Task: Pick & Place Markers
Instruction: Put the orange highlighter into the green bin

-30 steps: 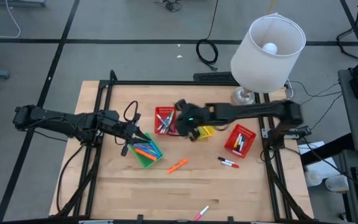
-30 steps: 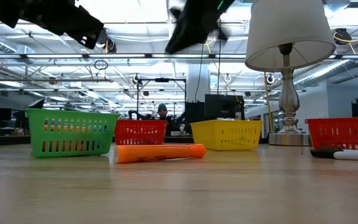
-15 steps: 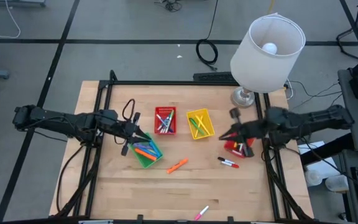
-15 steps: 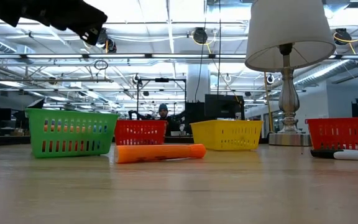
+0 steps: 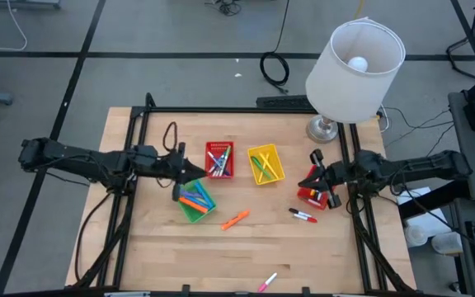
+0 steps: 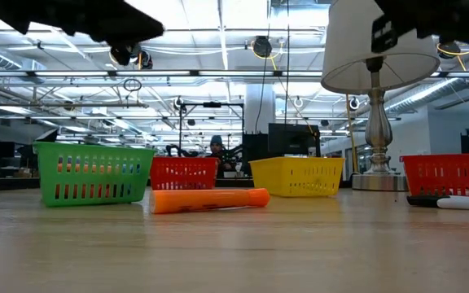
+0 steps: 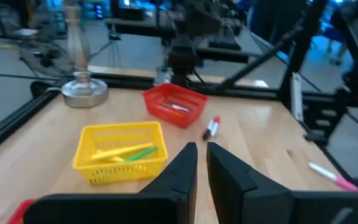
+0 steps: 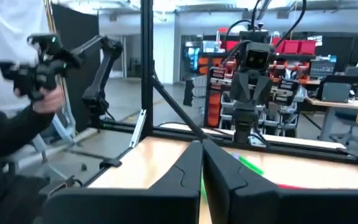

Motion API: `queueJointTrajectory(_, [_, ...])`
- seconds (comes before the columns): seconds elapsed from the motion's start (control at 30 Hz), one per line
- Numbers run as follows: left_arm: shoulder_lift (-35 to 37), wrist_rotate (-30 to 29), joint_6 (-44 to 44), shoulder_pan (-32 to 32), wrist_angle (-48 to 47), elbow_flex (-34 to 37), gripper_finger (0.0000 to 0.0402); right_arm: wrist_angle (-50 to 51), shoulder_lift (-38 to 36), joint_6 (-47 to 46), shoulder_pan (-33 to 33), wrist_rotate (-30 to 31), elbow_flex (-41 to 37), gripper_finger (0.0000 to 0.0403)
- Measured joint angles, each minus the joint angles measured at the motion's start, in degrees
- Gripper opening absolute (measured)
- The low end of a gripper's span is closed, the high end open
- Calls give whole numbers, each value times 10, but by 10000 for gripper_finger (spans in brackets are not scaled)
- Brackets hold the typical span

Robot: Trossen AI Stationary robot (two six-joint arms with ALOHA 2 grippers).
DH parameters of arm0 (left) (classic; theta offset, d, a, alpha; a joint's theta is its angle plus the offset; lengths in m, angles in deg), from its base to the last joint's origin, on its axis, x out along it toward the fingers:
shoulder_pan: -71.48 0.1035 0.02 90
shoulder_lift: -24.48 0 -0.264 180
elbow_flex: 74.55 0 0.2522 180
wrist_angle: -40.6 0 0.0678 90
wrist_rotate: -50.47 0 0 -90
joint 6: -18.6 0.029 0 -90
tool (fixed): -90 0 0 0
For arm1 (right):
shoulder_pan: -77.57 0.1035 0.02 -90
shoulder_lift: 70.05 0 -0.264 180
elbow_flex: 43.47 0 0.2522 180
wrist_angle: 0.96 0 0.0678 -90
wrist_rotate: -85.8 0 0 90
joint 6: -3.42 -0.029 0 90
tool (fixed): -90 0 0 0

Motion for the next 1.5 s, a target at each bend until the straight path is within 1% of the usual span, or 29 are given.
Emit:
queueJointTrajectory(0.13, [-67, -12, -27, -5, 46, 0, 42, -72, 1, -28, 0, 2, -55, 0])
queueJointTrajectory(0.3, [-145, -10, -61, -22, 124, 0, 42, -86, -8, -50, -5, 33, -76, 0])
queueJointTrajectory(0.4, [-182, -10, -67, -31, 153, 0, 42, -86, -8, -66, -3, 30, -90, 0])
queueJointTrajectory(0.47, [-193, -9, -57, -35, 167, 0, 42, -92, -11, -75, -4, 32, -100, 0])
queueJointTrajectory(0.57, [-197, -10, -47, -34, 173, 0, 42, -103, -37, -65, -5, 34, -109, 0])
queueJointTrajectory(0.63, [-195, -10, -31, -34, 169, 0, 42, -83, -62, -58, -10, 49, -112, 0])
queueJointTrajectory(0.7, [-176, -10, -20, -36, 151, 0, 42, -66, -88, -54, -19, 62, -112, 0])
queueJointTrajectory(0.9, [-102, -38, -29, -49, 64, 0, 42, 56, -168, -38, -38, 64, -112, 0])
queueJointTrajectory(0.97, [-84, -43, -34, -63, 34, 0, 42, 67, -184, -37, -40, 64, -112, 0])
queueJointTrajectory(1.07, [-72, -54, -39, -75, 22, 0, 42, 85, -199, -38, -40, 58, -112, 0])
queueJointTrajectory(1.13, [-68, -66, -63, -75, 32, 0, 42, 93, -201, -36, -40, 59, -115, 0])
queueJointTrajectory(1.2, [-69, -90, -98, -72, 24, -5, 42, 92, -203, -31, -40, 59, -120, 0])
queueJointTrajectory(1.27, [-79, -118, -140, -71, 9, -19, 42, 91, -203, -23, -40, 58, -129, 0])
queueJointTrajectory(1.33, [-105, -141, -164, -74, -36, -53, 36, 96, -202, -15, -40, 56, -137, 0])
queueJointTrajectory(1.43, [-176, -167, -188, -97, -142, -132, 10, 91, -203, -7, -40, 42, -140, 0])
queueJointTrajectory(1.5, [-231, -173, -189, -113, -199, -195, 6, 86, -203, -7, -40, 29, -138, 0])
